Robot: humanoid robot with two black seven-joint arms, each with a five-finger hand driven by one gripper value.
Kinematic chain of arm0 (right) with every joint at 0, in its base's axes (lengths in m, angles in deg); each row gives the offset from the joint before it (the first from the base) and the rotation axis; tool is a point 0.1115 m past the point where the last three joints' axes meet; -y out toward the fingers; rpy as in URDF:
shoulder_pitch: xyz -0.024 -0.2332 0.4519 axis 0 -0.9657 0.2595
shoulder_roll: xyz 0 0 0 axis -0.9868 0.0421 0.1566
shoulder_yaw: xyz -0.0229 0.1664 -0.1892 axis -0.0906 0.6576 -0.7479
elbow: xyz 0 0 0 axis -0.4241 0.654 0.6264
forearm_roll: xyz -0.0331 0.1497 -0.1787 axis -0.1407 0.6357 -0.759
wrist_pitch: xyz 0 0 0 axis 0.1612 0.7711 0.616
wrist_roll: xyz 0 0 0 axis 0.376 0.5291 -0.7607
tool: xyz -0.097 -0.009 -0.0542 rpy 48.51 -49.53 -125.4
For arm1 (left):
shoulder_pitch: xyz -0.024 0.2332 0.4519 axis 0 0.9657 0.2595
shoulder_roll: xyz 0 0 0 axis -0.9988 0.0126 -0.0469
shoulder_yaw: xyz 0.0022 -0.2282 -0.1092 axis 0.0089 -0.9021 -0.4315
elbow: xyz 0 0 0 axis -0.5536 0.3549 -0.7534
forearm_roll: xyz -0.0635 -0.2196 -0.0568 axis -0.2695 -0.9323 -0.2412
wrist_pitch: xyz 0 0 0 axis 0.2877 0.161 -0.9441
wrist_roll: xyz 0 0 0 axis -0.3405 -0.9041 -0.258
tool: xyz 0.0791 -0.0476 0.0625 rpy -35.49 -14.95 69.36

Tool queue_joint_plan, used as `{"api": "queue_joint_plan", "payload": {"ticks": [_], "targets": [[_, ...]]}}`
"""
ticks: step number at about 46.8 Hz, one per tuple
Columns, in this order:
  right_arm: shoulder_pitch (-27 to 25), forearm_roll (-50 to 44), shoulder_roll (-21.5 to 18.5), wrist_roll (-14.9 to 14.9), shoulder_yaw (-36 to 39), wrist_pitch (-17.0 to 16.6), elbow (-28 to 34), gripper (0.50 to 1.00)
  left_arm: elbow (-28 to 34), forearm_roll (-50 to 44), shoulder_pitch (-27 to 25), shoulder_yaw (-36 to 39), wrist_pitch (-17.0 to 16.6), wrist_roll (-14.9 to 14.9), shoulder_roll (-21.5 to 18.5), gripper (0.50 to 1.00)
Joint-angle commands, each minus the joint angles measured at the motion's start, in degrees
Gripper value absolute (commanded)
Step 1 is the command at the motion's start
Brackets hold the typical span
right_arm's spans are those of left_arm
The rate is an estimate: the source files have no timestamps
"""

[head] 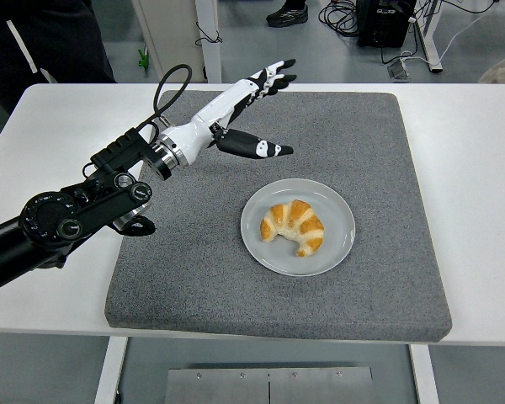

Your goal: Place the bread on the plate

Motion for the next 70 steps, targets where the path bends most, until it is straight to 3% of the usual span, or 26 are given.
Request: {"api": "queue_joint_plan", "payload": {"ticks": [1, 16, 24, 34, 49, 62, 70], "targets": [[0.0, 0.0, 0.0, 0.0, 0.0, -0.06, 0.0, 1.0, -1.31, -3.22, 0.93, -0.21, -2.53, 0.02, 0.1, 0.965], [0.0, 0.0, 0.0, 0.0, 0.0, 0.03, 0.0, 1.0, -4.29, -16.58, 2.51, -2.76, -4.2, 0.46, -1.13, 0.965], [0.0, 0.0, 0.0, 0.0, 0.0, 0.03, 0.0, 1.0, -10.54, -22.38, 3.39, -4.95, -4.11, 2.57, -0.25, 0.965], [0.0, 0.0, 0.0, 0.0, 0.0, -0.06, 0.0, 1.0, -11.94, -27.74, 4.27, -6.45, -4.11, 3.89, 0.45, 0.965], [0.0, 0.0, 0.0, 0.0, 0.0, 0.03, 0.0, 1.0, -21.26, -36.97, 5.23, -12.07, -3.15, 6.7, 7.57, 0.965], [0.0, 0.0, 0.0, 0.0, 0.0, 0.03, 0.0, 1.0, -30.93, -39.44, 5.41, -16.82, 4.76, 7.14, 10.91, 0.965], [0.0, 0.0, 0.0, 0.0, 0.0, 0.03, 0.0, 1.0, -34.53, -41.37, 4.8, -17.17, 7.04, 7.05, 12.14, 0.966]]}}
